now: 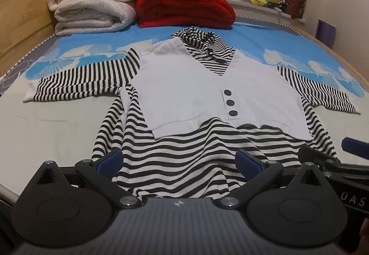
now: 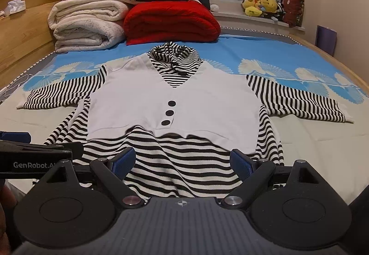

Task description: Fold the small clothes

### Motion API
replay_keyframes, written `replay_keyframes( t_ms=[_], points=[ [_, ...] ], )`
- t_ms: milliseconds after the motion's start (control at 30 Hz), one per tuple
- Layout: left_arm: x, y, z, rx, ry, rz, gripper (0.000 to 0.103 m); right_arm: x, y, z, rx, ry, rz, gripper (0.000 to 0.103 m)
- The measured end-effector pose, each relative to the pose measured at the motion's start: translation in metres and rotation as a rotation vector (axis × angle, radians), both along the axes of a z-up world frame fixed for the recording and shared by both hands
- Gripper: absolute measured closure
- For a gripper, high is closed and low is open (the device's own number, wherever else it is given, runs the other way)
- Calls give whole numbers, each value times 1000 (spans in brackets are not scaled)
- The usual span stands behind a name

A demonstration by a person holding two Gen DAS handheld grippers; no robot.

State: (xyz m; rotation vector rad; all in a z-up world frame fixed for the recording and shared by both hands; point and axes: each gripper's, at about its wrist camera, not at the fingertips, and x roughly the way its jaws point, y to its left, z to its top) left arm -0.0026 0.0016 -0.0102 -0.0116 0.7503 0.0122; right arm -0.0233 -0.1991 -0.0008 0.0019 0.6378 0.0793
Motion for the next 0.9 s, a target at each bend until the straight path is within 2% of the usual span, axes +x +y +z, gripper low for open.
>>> replay_keyframes(
  t_ms=[300,900],
  points=[
    [4,4,-3,1,21,24,0,-2,7,2,4,-11,45,14],
    [7,-7,-15,8,69,-25,0,-3,6,5,22,-30,47,14]
  ],
)
